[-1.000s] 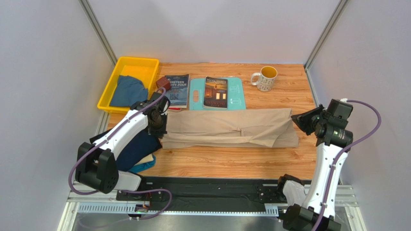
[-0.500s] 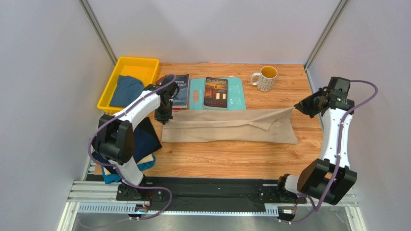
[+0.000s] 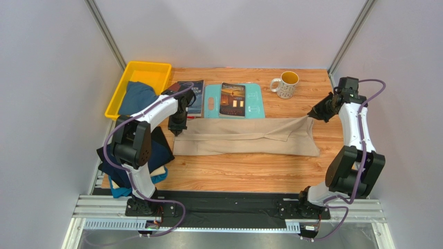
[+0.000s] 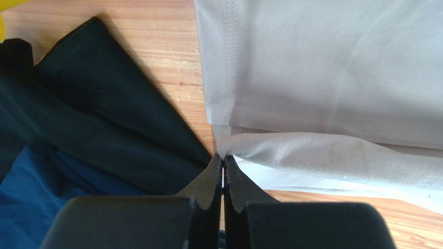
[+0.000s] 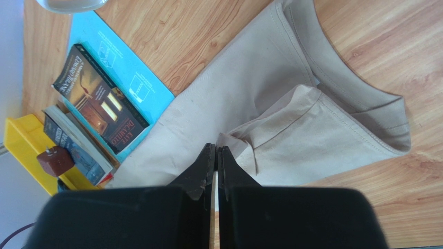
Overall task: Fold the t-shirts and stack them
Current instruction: Fold the tshirt
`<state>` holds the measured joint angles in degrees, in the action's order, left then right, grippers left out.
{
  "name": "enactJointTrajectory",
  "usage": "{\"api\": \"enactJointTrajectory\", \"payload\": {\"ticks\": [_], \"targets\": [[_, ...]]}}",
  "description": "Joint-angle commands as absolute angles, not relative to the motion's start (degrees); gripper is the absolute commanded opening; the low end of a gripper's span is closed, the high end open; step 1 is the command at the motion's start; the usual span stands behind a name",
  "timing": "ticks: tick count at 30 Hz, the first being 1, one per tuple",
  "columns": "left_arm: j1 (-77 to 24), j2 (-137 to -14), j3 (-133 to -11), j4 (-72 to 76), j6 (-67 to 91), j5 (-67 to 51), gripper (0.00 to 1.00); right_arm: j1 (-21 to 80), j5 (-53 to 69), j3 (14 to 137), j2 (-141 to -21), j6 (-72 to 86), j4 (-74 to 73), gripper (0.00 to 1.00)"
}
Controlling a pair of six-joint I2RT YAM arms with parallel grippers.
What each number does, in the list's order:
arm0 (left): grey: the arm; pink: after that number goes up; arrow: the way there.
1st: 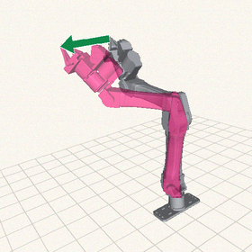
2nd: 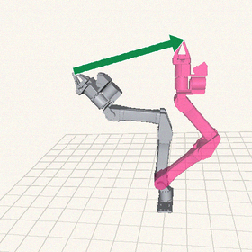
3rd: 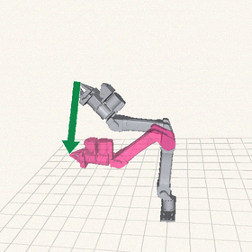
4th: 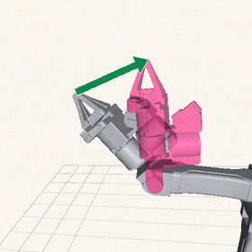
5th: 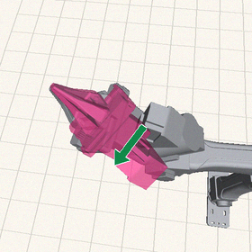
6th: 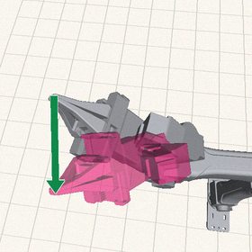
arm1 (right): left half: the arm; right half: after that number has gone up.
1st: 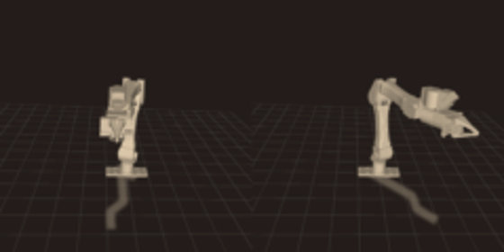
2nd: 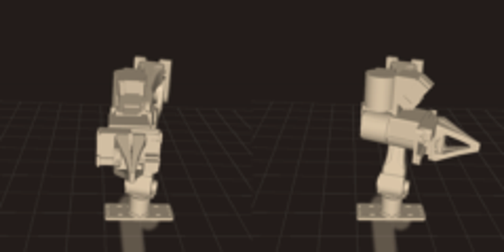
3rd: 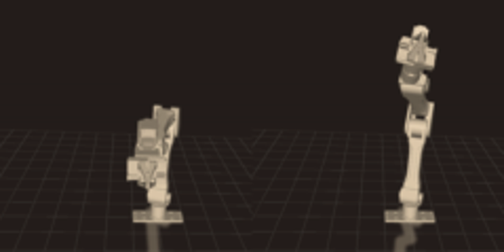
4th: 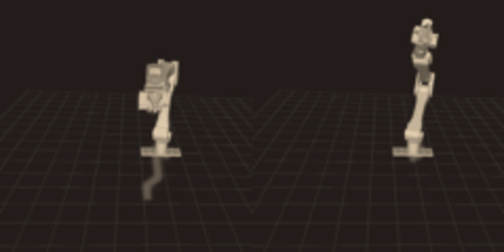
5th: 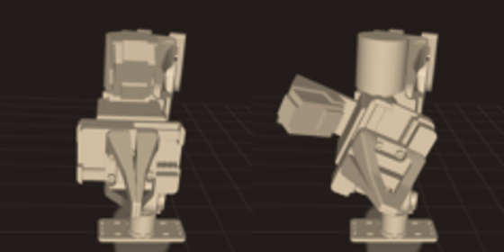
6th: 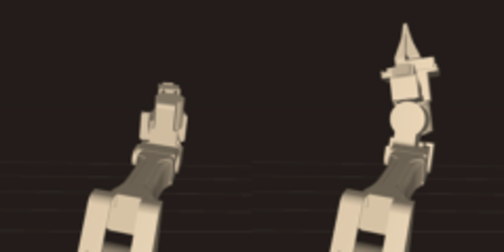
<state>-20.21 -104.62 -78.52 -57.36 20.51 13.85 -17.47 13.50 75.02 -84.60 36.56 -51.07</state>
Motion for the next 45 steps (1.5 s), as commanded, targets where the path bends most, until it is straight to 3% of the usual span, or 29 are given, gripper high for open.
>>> {"api": "enactJointTrajectory", "payload": {"ticks": [1,23,24,29,36,40,45], "targets": [[-19.2,-105.2,-80.1,-59.3,21.0,17.0,0.00,-14.7,10.9,79.8,-89.0,34.9,-47.6,0.00],[-18.9,-119.0,-92.7,-62.8,19.7,18.6,0.06,-12.0,5.4,86.6,-100.7,33.1,-50.8,0.00],[-18.7,-119.6,-93.3,-63.2,19.8,18.7,0.11,-12.0,5.4,86.7,-101.0,33.2,-51.1,0.00],[-18.2,-123.0,-96.3,-65.3,19.8,18.5,0.13,-11.3,5.5,87.0,-102.8,32.8,-52.4,0.00],[-18.0,-119.9,-92.2,-63.7,20.0,17.5,0.08,-9.9,5.6,86.0,-101.7,31.6,-54.6,0.00],[-17.8,-120.3,-91.8,-64.2,20.0,17.8,0.09,-9.1,5.2,84.1,-102.4,30.9,-55.9,0.00],[-17.4,-121.2,-92.7,-64.9,21.1,19.0,0.16,-7.6,5.2,84.8,-105.5,30.1,-57.4,0.20]]}}
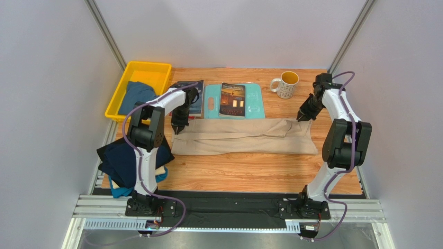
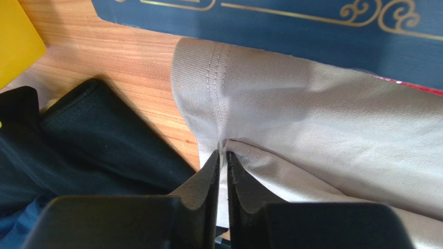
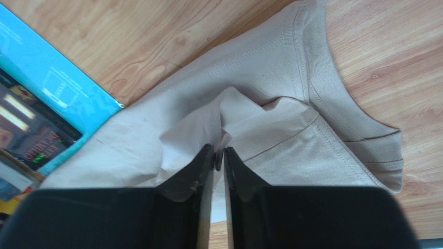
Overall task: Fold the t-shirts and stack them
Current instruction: Fold the tshirt
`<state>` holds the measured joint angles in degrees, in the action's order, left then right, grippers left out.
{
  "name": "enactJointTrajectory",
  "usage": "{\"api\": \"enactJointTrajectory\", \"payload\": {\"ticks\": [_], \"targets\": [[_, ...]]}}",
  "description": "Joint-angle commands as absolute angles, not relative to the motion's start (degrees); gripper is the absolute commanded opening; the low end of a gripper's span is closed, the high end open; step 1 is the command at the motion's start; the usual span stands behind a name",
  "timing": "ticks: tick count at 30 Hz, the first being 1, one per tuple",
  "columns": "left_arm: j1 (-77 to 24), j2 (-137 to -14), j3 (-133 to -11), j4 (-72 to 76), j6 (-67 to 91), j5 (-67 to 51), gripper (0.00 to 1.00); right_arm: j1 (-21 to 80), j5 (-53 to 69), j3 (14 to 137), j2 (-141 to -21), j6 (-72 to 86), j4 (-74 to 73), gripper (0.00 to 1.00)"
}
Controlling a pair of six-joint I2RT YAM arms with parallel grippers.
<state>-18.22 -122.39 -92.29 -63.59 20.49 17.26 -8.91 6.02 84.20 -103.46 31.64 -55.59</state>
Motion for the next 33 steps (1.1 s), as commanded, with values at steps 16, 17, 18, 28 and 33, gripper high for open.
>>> {"api": "enactJointTrajectory", "payload": {"ticks": [16,17,18,28,33], "targets": [[-17.0,-109.9,-91.0,-61.5,23.4,9.3,0.40,-6.6,-7.5,91.3,-97.9,24.5,-64.0,0.64],[-17.3,-109.5,-88.7,-61.1,23.6,8.5,0.43,-6.6,-7.2,89.5,-97.3,24.2,-64.2,0.64],[-17.5,-109.3,-87.7,-60.4,23.6,8.1,0.43,-6.5,-7.0,88.5,-96.7,24.2,-64.6,0.64],[-21.0,-113.1,-84.0,-58.4,21.0,5.4,0.42,-2.3,-4.2,73.2,-95.2,24.9,-61.9,0.59],[-22.1,-114.2,-83.9,-58.6,21.3,4.7,0.41,-1.5,-4.4,71.6,-97.0,26.9,-60.9,0.52]]}}
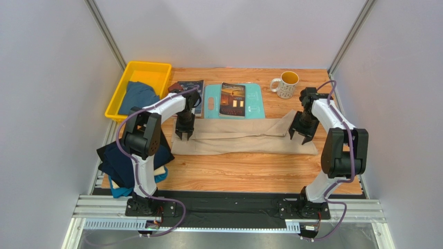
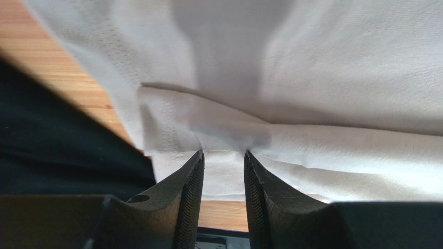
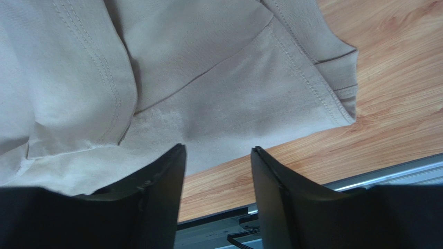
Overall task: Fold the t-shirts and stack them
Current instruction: Fold the tshirt
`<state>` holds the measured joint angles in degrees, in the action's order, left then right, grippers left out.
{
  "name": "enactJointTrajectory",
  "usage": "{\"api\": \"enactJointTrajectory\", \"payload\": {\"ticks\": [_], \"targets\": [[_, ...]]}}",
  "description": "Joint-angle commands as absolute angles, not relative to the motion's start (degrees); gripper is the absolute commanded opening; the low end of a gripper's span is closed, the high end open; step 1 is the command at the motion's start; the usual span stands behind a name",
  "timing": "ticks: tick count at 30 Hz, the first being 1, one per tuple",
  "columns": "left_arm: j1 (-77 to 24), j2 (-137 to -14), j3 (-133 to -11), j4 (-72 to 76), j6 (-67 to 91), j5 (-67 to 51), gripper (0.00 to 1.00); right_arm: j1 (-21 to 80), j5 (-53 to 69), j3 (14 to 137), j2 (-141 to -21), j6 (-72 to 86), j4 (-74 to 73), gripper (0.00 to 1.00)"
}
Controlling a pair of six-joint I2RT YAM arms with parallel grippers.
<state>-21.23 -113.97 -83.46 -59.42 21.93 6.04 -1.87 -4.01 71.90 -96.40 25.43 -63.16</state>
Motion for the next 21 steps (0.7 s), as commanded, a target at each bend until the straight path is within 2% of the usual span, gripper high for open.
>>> {"api": "enactJointTrajectory", "payload": {"ticks": [1,5,10,13,14,16,19,21], "targets": [[-22.5,-114.2,-83.4,-58.5,21.2,4.7,0.40,-1.4,-4.6,71.1,-98.0,27.1,-61.0,0.50],[-22.9,-113.7,-81.9,-59.0,21.0,4.8,0.38,-1.3,-5.8,69.6,-100.5,27.8,-61.1,0.43],[-22.9,-110.0,-78.7,-58.7,20.8,4.1,0.36,-1.2,-7.6,69.1,-102.3,27.9,-59.5,0.43],[-22.9,-110.5,-77.1,-57.5,20.0,4.7,0.26,-1.2,-8.6,70.0,-105.4,27.8,-58.5,0.38],[-22.9,-111.8,-77.0,-58.1,20.0,4.9,0.15,-1.2,-9.0,70.5,-106.3,27.9,-58.4,0.35],[-22.9,-113.0,-77.2,-59.1,20.5,5.1,0.02,-1.2,-10.0,71.7,-108.8,28.0,-58.6,0.30],[-22.9,-113.2,-75.9,-59.4,20.8,4.0,0.00,-1.2,-11.9,73.4,-111.9,28.2,-59.2,0.25],[-22.9,-112.6,-75.4,-59.9,20.7,4.1,0.00,-1.2,-12.8,74.3,-113.3,28.7,-59.7,0.18]]}}
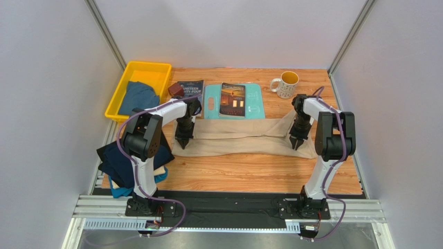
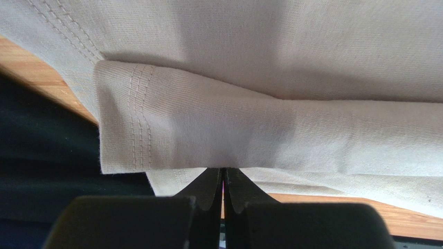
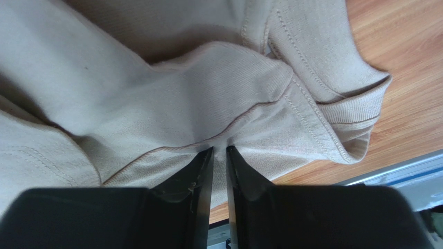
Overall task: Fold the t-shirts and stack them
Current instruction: Fold the tshirt
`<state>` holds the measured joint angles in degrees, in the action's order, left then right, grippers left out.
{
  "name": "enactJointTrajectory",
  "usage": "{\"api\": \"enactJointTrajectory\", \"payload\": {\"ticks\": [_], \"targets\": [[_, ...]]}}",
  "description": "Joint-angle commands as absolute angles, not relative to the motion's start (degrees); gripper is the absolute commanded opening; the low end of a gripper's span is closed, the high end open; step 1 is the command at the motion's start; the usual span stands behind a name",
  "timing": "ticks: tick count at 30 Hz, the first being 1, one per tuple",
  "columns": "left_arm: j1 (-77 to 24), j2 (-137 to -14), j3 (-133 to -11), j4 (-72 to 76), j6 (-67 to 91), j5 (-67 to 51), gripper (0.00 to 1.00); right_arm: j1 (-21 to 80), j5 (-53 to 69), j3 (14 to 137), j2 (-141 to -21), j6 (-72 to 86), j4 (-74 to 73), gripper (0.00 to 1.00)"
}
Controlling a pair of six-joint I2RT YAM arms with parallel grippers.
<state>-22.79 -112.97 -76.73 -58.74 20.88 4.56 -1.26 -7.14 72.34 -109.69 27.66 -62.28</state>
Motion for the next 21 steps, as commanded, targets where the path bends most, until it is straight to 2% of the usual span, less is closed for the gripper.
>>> {"api": "enactJointTrajectory", "payload": {"ticks": [1,2,5,21], "targets": [[-22.9,-112.4,-75.3,-59.9,20.7,4.2,0.00,-1.2,-13.4,74.6,-113.6,28.7,-59.9,0.17],[-22.9,-112.3,-75.1,-60.0,20.6,4.1,0.00,-1.2,-13.5,74.9,-113.8,28.7,-60.0,0.10],[-22.9,-112.8,-74.2,-59.9,20.7,3.4,0.00,-1.2,-14.3,75.7,-114.6,28.4,-60.4,0.01],[-22.0,-110.5,-65.9,-58.7,21.7,2.2,0.00,-5.0,-20.7,78.2,-115.7,28.3,-63.7,0.00]]}}
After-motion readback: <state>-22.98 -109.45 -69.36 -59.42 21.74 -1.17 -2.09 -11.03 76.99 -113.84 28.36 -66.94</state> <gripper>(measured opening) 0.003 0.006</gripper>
